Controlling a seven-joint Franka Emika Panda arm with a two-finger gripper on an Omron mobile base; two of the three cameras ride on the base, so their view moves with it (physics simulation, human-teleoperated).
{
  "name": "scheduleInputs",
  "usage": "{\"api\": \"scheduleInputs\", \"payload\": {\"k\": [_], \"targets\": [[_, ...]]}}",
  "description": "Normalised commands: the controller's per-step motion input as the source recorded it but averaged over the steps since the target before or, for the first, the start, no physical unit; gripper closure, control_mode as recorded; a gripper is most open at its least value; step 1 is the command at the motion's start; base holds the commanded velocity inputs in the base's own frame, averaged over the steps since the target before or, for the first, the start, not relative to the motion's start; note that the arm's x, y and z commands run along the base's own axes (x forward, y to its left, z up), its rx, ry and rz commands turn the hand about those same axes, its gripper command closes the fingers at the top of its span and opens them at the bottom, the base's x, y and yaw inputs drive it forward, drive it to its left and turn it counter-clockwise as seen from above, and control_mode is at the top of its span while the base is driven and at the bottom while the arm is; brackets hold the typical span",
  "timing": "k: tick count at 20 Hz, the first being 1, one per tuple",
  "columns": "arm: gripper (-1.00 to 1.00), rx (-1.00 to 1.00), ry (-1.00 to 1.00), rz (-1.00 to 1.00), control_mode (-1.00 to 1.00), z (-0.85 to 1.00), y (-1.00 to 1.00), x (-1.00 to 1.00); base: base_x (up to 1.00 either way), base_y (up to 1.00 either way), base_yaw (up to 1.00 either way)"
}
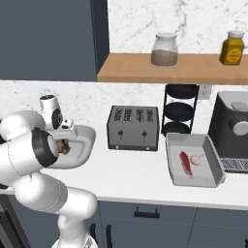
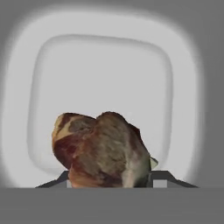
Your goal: Place one garlic and one steak in each tupperware on the nearby counter, to pack two identical lunches.
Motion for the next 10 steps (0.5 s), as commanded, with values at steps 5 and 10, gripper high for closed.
{"api": "scheduleInputs", "payload": {"k": [5,10], "targets": [[1.0,0.0,0.0,0.0,-1.0,-0.41,0.0,0.01,0.0,0.0,0.0],[1.0,0.0,-0.02,0.0,-1.0,-0.08,0.0,0.18,0.0,0.0,0.0]]}}
